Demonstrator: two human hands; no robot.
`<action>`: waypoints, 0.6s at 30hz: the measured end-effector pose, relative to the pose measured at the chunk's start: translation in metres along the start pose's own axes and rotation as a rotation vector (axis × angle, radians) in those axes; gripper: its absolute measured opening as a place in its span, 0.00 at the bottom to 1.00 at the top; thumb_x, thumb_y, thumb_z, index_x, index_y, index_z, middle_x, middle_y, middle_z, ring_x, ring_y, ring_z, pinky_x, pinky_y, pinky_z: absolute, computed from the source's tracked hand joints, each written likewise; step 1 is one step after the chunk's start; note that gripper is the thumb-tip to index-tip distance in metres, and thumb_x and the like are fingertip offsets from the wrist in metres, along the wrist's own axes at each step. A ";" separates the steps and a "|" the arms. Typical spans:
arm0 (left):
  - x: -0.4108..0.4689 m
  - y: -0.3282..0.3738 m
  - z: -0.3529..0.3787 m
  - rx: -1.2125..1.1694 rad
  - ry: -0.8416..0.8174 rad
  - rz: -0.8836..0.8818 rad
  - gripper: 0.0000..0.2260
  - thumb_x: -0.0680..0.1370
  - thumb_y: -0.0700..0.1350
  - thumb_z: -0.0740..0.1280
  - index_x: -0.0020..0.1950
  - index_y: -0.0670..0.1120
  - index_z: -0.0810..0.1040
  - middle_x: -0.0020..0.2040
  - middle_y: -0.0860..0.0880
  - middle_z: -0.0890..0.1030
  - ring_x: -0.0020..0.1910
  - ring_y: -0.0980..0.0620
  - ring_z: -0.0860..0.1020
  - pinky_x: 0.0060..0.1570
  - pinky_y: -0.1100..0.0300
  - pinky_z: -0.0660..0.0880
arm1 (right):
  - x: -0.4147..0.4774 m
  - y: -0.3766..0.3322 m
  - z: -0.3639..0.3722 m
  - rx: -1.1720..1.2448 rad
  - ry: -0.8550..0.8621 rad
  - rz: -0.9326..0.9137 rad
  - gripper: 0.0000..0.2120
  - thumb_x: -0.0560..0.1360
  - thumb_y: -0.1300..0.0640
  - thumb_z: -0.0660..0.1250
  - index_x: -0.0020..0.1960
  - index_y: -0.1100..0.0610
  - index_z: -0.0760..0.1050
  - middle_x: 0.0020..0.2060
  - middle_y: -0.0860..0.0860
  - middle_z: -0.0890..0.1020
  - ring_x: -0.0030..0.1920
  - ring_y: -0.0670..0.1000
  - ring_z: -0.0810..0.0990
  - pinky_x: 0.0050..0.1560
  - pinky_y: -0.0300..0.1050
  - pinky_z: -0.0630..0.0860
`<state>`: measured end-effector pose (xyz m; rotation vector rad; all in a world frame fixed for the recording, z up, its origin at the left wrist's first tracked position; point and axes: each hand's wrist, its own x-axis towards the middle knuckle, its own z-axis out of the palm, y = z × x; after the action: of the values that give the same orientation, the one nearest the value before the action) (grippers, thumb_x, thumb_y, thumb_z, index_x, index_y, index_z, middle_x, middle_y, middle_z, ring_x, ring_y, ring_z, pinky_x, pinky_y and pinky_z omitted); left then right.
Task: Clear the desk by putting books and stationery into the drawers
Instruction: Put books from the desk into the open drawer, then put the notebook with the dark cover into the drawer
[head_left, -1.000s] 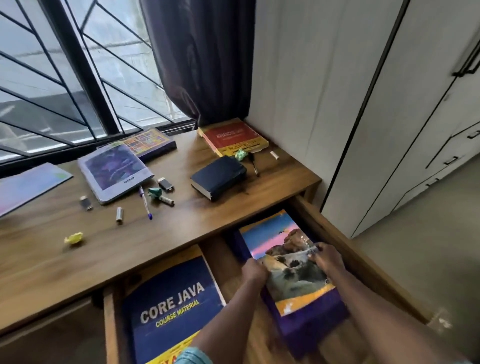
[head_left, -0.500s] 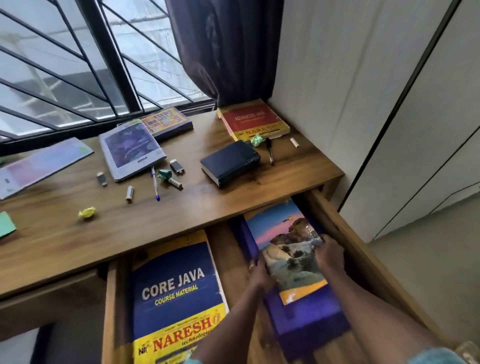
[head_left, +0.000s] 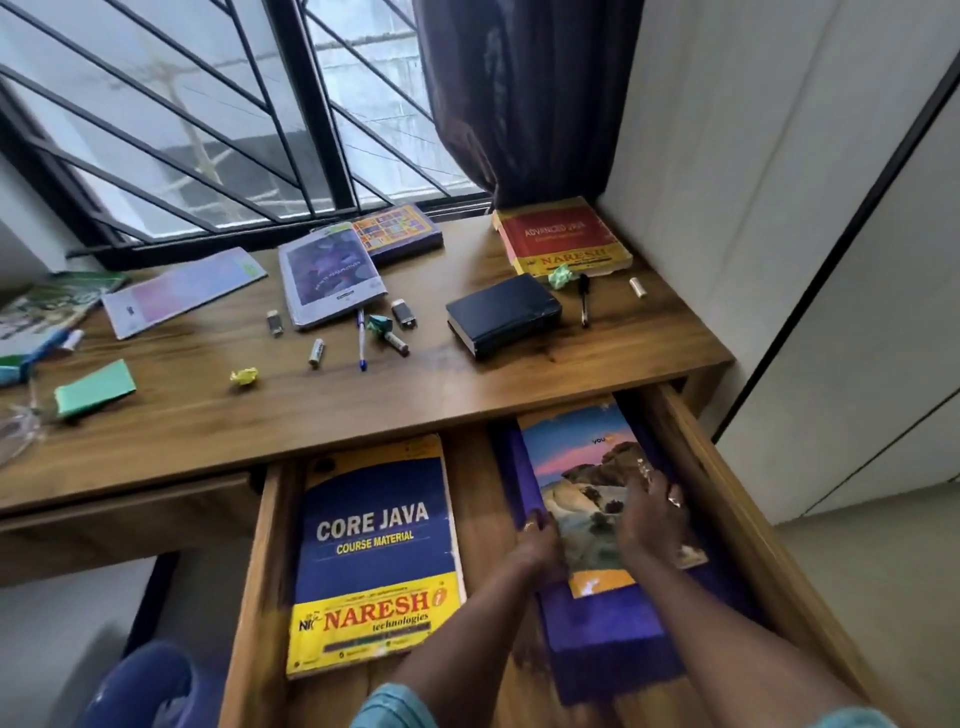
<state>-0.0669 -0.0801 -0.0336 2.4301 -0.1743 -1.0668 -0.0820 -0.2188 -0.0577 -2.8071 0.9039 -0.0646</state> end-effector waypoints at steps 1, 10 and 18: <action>-0.004 -0.001 -0.004 -0.009 -0.003 0.006 0.28 0.80 0.45 0.60 0.77 0.40 0.54 0.76 0.39 0.57 0.74 0.40 0.61 0.70 0.54 0.61 | -0.004 -0.009 -0.001 -0.017 0.000 -0.025 0.19 0.77 0.62 0.58 0.67 0.55 0.70 0.68 0.58 0.68 0.66 0.60 0.67 0.64 0.52 0.68; -0.046 -0.055 -0.063 0.089 0.290 0.020 0.26 0.80 0.41 0.60 0.77 0.43 0.56 0.77 0.41 0.54 0.76 0.42 0.56 0.74 0.53 0.58 | -0.061 -0.107 0.001 0.047 -0.074 -0.289 0.13 0.56 0.68 0.78 0.39 0.63 0.81 0.38 0.63 0.81 0.36 0.64 0.81 0.32 0.51 0.78; -0.095 -0.154 -0.146 0.028 0.447 0.009 0.26 0.80 0.42 0.60 0.77 0.46 0.57 0.78 0.43 0.53 0.76 0.43 0.57 0.74 0.55 0.57 | -0.105 -0.230 -0.013 0.146 0.002 -0.358 0.14 0.55 0.69 0.75 0.41 0.62 0.82 0.42 0.63 0.82 0.38 0.64 0.81 0.36 0.50 0.79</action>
<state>-0.0376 0.1378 0.0417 2.6178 -0.0511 -0.4962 -0.0366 0.0229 0.0014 -2.7934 0.3706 -0.1763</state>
